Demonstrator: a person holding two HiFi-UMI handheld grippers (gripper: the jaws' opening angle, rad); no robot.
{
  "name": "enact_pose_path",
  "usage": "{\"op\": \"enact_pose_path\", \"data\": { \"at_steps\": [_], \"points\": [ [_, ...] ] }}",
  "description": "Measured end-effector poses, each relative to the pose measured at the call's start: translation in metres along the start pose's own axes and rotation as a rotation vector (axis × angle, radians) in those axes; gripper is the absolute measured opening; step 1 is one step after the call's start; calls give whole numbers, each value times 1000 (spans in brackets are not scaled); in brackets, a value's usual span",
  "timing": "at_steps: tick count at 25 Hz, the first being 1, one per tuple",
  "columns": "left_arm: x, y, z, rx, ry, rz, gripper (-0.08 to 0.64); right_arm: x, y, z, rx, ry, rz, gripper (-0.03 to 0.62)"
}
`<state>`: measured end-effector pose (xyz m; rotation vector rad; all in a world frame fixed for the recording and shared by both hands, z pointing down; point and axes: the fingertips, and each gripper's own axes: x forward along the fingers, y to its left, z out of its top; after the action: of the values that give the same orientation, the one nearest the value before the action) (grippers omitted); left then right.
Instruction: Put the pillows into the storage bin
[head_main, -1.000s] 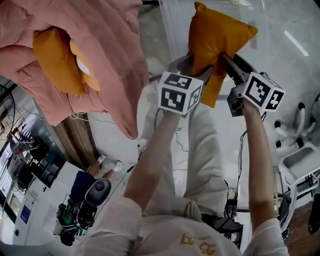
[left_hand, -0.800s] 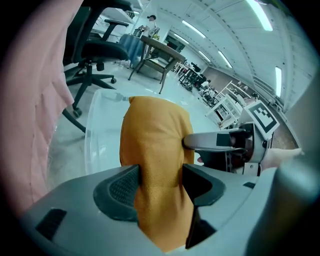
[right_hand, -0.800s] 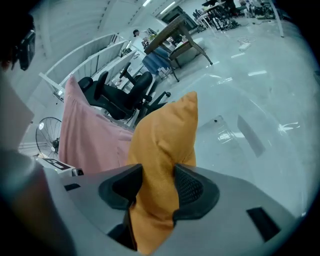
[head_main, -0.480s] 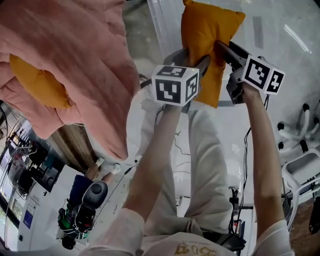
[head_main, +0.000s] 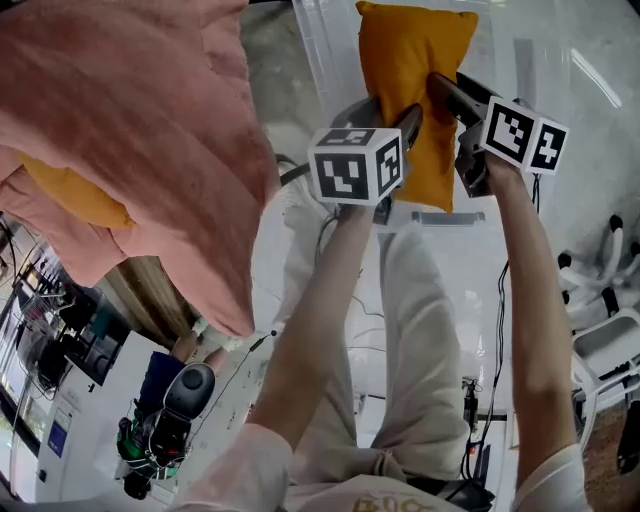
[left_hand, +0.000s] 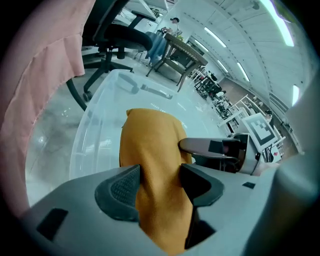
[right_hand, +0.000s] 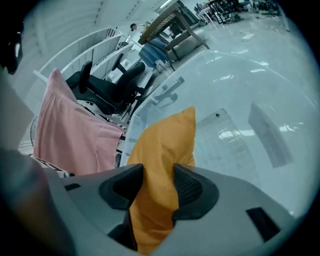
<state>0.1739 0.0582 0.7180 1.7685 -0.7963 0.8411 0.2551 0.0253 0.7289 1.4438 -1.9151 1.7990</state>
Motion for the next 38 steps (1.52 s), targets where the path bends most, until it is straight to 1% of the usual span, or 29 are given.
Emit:
{"op": "enact_pose_path", "data": {
  "at_steps": [3, 5, 11, 13, 15, 18, 20, 21, 22, 24, 26, 27, 30, 32, 35, 38],
  "points": [
    [11, 6, -11, 11, 49, 25, 268, 8, -4, -7, -64, 40, 7, 207],
    [20, 9, -21, 18, 80, 30, 267, 12, -10, -15, -86, 70, 4, 204],
    [46, 28, -68, -16, 176, 67, 255, 27, -40, -61, -64, 171, -40, 201],
    [52, 34, -80, -24, 176, 87, 255, 30, -45, -74, -66, 173, -44, 201],
    [55, 41, -85, -30, 161, 108, 250, 35, -46, -79, -73, 160, -43, 199],
    [62, 51, -92, -30, 179, 144, 236, 44, -47, -86, -135, 175, -72, 202],
    [65, 60, -99, -40, 205, 185, 209, 50, -49, -96, -174, 205, -92, 206],
    [66, 65, -99, -49, 211, 206, 146, 53, -48, -102, -178, 218, -88, 206],
    [69, 68, -98, -56, 211, 220, 99, 55, -47, -107, -171, 227, -78, 182],
    [75, 73, -93, -64, 212, 220, 147, 59, -48, -112, -155, 234, -73, 184],
    [81, 75, -90, -79, 224, 198, 195, 57, -56, -115, -155, 239, -100, 181],
    [83, 74, -89, -81, 226, 188, 189, 55, -60, -115, -152, 237, -114, 179],
    [81, 74, -85, -47, 215, 188, 201, 46, -63, -116, -138, 227, -119, 178],
    [77, 73, -85, -51, 214, 188, 219, 39, -60, -114, -137, 219, -118, 176],
    [67, 66, -87, -55, 218, 176, 221, 25, -51, -104, -135, 182, -118, 175],
    [53, 54, -80, -22, 210, 147, 225, 11, -33, -91, -128, 136, -90, 183]
  ]
}}
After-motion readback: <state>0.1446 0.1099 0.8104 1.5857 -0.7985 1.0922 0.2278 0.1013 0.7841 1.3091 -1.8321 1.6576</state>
